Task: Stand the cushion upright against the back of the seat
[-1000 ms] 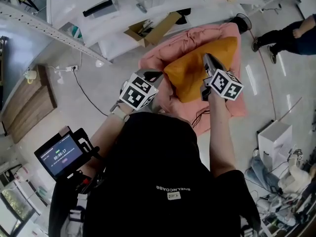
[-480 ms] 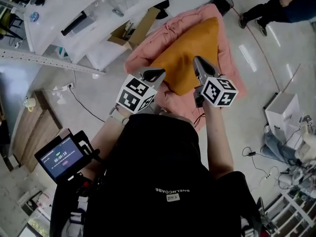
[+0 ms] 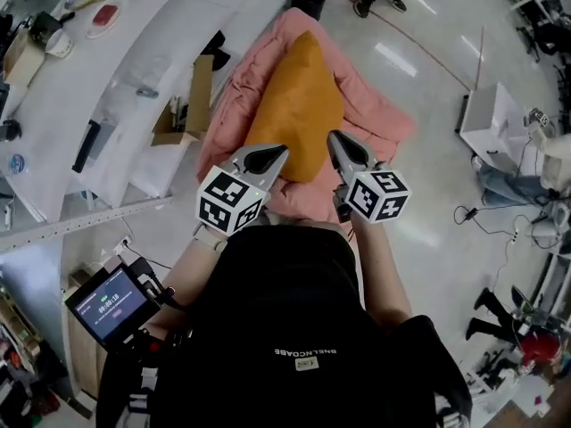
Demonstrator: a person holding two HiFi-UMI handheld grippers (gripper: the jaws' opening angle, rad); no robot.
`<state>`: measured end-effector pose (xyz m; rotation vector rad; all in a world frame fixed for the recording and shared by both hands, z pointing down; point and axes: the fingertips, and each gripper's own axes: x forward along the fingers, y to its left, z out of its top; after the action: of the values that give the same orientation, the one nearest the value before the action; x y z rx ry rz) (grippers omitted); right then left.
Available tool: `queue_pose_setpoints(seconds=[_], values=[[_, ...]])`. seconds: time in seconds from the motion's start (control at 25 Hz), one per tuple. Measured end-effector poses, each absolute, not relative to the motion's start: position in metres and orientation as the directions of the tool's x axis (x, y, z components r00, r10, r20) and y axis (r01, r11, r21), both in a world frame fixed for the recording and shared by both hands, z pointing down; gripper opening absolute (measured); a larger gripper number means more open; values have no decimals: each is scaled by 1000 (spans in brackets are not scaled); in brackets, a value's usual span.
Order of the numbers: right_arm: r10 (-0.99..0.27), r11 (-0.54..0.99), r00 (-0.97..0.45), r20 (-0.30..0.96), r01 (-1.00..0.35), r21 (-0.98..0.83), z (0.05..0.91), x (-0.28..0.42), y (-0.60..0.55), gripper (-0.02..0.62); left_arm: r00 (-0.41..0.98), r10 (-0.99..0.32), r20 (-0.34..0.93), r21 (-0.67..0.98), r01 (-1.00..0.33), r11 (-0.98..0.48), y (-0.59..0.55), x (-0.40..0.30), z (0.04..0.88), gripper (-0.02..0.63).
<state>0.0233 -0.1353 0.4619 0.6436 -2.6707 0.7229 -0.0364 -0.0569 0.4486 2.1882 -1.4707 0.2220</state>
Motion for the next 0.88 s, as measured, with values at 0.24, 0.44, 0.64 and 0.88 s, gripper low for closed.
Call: queue_pose_setpoints(seconds=[0.24,0.44,0.64,0.88], values=[[-476,715,-811,339,-582,-388,426,82,-115,20,526,-775,351,317,-845,-431,-56,7,417,20],[-544,670,-780,309,-625,-399,422,83,-112,7,596,-739,314,337,-798,-500,-70,-1,413,20],[-594,639,-757,271,-649,-412,405,116,-99,6,644,-709,286,349,-760,-549,-67,25,400,20],[-649,589,-720,246,-680,-438,400,172,-115,6,688,-678,260,353,-721,-596,-92,73,394,20]])
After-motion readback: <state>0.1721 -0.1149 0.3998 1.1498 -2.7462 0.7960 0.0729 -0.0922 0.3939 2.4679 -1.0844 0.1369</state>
